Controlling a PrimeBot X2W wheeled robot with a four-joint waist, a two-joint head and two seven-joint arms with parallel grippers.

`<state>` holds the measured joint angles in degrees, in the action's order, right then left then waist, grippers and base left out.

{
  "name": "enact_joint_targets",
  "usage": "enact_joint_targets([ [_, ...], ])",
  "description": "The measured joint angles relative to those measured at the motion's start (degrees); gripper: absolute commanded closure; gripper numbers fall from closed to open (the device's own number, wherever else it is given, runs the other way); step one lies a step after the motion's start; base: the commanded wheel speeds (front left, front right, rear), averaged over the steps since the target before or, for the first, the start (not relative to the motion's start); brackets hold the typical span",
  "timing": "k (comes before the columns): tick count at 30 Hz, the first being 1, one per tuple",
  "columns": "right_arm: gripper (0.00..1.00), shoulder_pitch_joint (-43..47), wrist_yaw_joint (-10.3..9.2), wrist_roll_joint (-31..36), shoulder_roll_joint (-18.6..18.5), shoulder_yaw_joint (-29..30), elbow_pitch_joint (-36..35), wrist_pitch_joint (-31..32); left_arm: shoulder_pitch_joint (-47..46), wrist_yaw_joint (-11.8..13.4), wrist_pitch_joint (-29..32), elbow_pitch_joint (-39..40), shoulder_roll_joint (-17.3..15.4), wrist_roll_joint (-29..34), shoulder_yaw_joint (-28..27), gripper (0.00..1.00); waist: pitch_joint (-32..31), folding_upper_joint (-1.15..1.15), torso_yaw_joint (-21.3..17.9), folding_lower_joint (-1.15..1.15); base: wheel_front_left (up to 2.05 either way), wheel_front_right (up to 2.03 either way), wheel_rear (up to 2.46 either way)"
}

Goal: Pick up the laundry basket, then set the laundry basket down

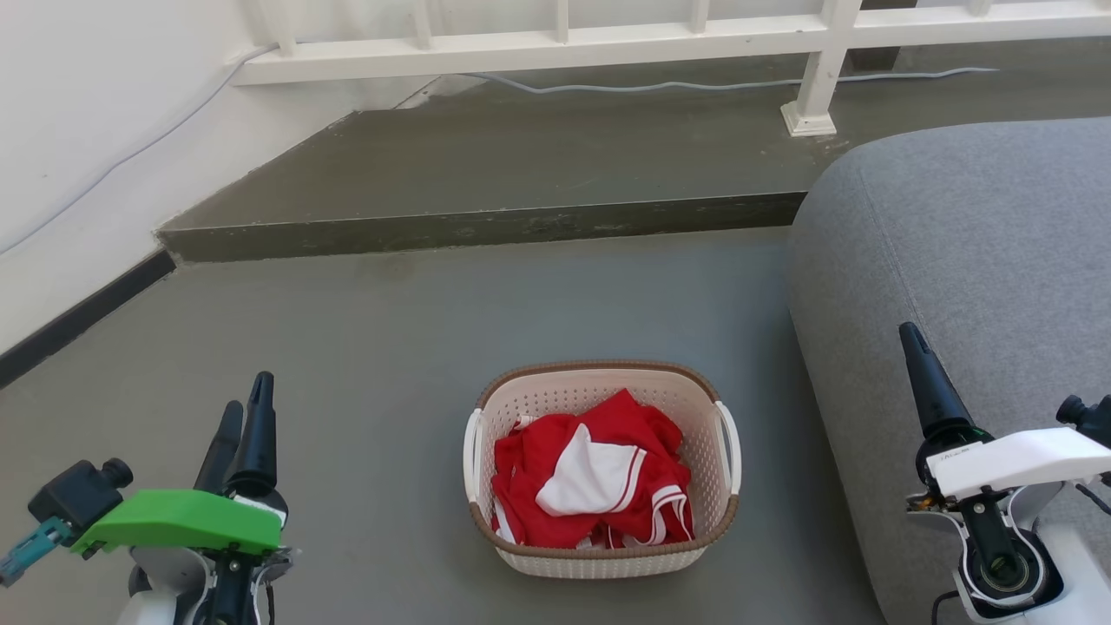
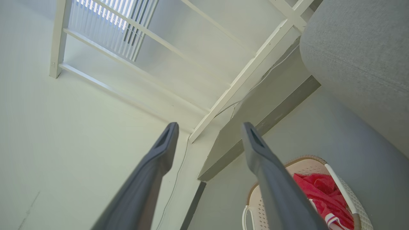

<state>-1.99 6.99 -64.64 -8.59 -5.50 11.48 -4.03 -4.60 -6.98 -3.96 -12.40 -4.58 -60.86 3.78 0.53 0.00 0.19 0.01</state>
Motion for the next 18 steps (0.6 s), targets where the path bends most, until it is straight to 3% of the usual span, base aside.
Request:
enact_joint_targets([
  [18, 0.00, -1.3, -2.36, 17.2, -0.9, -2.9, -0.8, -3.5, 0.0, 1.5, -3.4, 1.8, 0.0, 18.3, 2.5, 0.00, 0.1, 0.00, -0.3, 0.00, 0.00, 0.00, 0.00],
])
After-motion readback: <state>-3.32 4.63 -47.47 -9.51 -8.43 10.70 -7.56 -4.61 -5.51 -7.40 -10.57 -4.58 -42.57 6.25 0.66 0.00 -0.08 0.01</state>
